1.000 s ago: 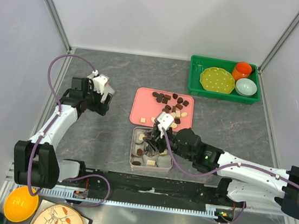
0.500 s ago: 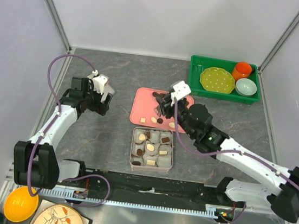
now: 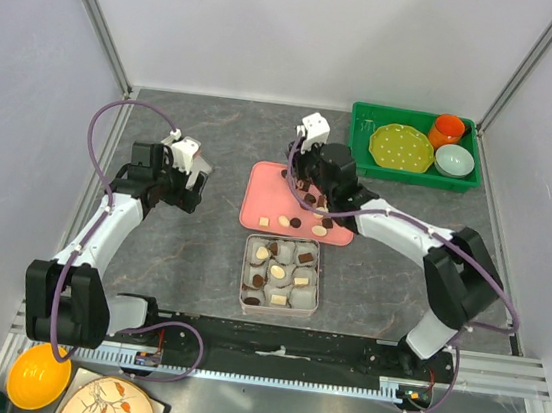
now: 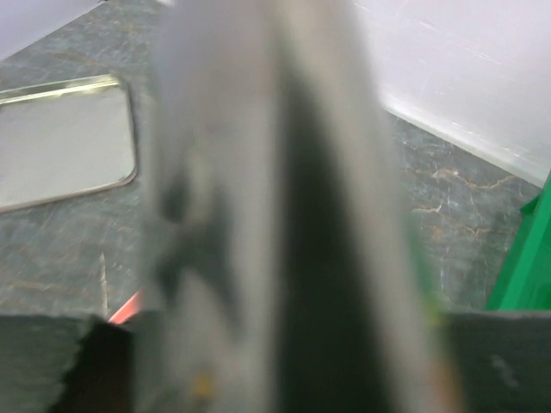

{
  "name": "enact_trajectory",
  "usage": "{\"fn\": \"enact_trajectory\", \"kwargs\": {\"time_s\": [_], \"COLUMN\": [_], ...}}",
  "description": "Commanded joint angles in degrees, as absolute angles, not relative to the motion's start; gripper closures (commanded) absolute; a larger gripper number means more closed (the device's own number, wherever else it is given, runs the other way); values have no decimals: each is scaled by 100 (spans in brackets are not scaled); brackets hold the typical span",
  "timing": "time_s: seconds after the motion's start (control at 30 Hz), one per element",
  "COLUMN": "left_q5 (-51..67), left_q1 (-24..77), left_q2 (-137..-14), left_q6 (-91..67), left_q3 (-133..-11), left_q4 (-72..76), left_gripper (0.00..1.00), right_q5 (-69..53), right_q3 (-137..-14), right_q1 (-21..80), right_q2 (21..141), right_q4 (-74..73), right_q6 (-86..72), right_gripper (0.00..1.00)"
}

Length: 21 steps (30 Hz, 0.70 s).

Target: Pack the chocolate

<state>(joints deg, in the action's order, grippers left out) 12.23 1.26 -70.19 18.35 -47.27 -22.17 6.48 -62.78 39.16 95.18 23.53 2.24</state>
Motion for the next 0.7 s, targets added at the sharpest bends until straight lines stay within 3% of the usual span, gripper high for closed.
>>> {"fn": "enact_trajectory", "kwargs": {"time_s": [0.0, 0.23, 0.67], "left_q5": [1257, 1195, 1187], "left_q1": [141, 132, 132], "left_q2": [-7022, -6996, -6970], "left_q6": [1916, 1986, 2004], "left_q3": [-4808, -4781, -4729], "left_q4": [-2039, -2021, -2004], "left_gripper": [1, 1, 1], "right_q5": [352, 290, 272], "right_q3": [-6969, -7181, -6803], "right_q1": [3736, 3647, 3595], "right_q2": [9992, 10520, 10635], "right_q4": [2900, 2927, 3067], "right_q6": [105, 18, 17], "right_gripper": [57, 48, 49]}}
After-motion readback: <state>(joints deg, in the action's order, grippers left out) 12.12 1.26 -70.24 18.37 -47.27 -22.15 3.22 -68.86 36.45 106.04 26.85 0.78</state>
